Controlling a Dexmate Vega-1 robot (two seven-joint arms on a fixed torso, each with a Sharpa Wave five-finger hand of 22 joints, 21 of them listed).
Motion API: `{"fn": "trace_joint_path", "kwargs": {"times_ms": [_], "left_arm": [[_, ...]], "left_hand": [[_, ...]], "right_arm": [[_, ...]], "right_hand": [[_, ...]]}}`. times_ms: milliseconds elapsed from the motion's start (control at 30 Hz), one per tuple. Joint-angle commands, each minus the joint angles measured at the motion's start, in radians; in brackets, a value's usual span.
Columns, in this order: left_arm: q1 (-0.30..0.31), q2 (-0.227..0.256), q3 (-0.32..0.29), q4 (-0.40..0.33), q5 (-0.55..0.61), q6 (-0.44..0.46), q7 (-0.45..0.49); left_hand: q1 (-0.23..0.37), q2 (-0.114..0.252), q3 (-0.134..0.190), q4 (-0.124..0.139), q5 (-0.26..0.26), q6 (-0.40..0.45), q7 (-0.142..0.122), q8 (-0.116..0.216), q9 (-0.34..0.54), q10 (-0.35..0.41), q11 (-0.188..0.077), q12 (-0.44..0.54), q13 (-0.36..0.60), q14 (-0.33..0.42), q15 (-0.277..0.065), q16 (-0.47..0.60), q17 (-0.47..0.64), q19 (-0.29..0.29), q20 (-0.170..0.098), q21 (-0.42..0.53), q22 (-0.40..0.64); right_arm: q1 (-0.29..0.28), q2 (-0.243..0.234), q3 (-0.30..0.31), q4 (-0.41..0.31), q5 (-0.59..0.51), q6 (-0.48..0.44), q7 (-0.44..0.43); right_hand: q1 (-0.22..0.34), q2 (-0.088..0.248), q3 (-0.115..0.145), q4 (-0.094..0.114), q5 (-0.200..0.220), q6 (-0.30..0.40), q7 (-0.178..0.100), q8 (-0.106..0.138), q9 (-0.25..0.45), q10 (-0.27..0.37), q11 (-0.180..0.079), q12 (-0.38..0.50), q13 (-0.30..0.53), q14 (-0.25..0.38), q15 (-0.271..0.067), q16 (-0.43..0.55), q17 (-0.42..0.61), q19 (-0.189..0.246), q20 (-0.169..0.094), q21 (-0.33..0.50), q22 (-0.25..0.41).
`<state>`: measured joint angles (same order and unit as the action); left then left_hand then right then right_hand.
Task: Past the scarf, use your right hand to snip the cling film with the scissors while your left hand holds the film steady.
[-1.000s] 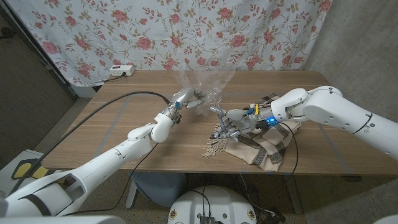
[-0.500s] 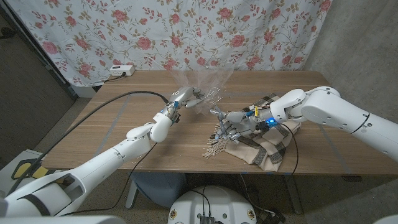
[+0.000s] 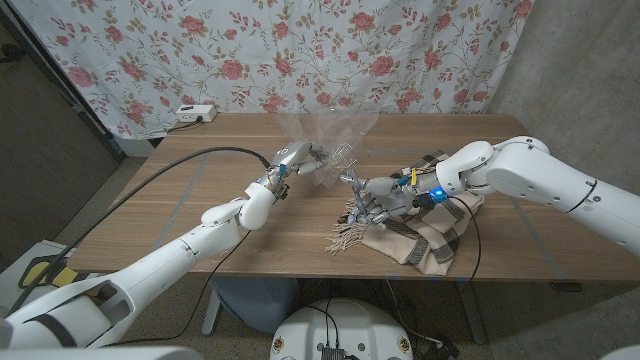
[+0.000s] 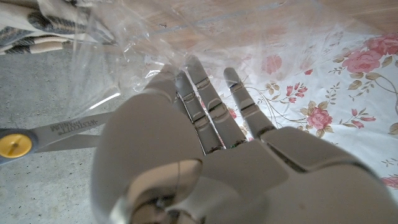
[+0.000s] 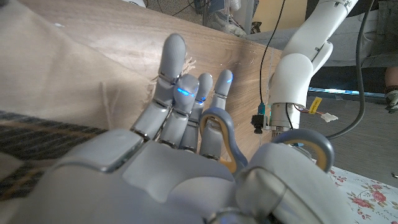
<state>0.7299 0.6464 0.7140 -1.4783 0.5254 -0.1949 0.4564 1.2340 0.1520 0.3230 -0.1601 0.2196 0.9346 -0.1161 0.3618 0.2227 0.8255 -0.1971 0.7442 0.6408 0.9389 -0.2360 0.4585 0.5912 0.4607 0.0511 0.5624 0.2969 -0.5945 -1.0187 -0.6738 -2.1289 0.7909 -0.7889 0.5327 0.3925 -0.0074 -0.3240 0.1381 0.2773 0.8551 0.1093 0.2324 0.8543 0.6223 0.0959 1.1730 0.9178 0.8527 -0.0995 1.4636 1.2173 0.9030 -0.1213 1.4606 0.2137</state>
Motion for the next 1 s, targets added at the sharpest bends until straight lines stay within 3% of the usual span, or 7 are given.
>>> {"fn": "trace_joint_path", "kwargs": {"times_ms": [33, 433, 1000], "left_arm": [[0.002, 0.016, -0.003, -0.019, 0.006, -0.005, -0.022], [-0.002, 0.025, 0.003, -0.034, 0.036, -0.005, -0.04], [0.008, 0.037, 0.011, -0.051, 0.106, 0.016, -0.007]], "left_hand": [[0.008, -0.001, 0.008, -0.001, 0.004, 0.007, 0.003, -0.001, 0.001, -0.008, -0.004, 0.001, 0.01, -0.008, -0.001, -0.001, 0.01, -0.006, 0.0, 0.006, 0.001], [0.007, -0.009, 0.011, -0.005, 0.025, 0.057, 0.018, 0.009, 0.004, 0.004, -0.003, 0.011, 0.027, -0.002, -0.001, 0.008, 0.033, -0.02, -0.004, 0.012, -0.003], [0.001, -0.01, 0.015, -0.003, 0.044, 0.052, 0.003, -0.002, 0.01, -0.022, -0.002, 0.008, 0.047, -0.022, 0.0, 0.009, 0.058, -0.04, -0.002, 0.017, -0.008]], "right_arm": [[0.031, 0.009, -0.03, 0.01, -0.033, -0.008, 0.031], [0.007, -0.006, -0.009, 0.003, -0.025, 0.013, 0.023], [-0.001, -0.012, -0.003, 0.009, -0.025, 0.019, 0.031]], "right_hand": [[0.005, 0.005, -0.003, 0.001, -0.002, -0.059, 0.067, -0.007, 0.003, 0.003, 0.006, 0.009, -0.001, 0.003, -0.099, -0.006, 0.0, 0.012, -0.07, 0.001, 0.003], [0.005, 0.005, -0.004, 0.001, -0.004, -0.059, 0.066, -0.008, 0.003, 0.001, 0.003, 0.015, 0.0, 0.003, -0.099, -0.015, -0.001, 0.013, -0.071, -0.003, 0.001], [0.008, 0.008, -0.003, 0.001, -0.004, -0.057, 0.065, -0.007, 0.004, 0.001, 0.006, 0.02, -0.008, 0.009, -0.099, -0.022, 0.0, 0.016, -0.072, -0.004, 0.002]]}}
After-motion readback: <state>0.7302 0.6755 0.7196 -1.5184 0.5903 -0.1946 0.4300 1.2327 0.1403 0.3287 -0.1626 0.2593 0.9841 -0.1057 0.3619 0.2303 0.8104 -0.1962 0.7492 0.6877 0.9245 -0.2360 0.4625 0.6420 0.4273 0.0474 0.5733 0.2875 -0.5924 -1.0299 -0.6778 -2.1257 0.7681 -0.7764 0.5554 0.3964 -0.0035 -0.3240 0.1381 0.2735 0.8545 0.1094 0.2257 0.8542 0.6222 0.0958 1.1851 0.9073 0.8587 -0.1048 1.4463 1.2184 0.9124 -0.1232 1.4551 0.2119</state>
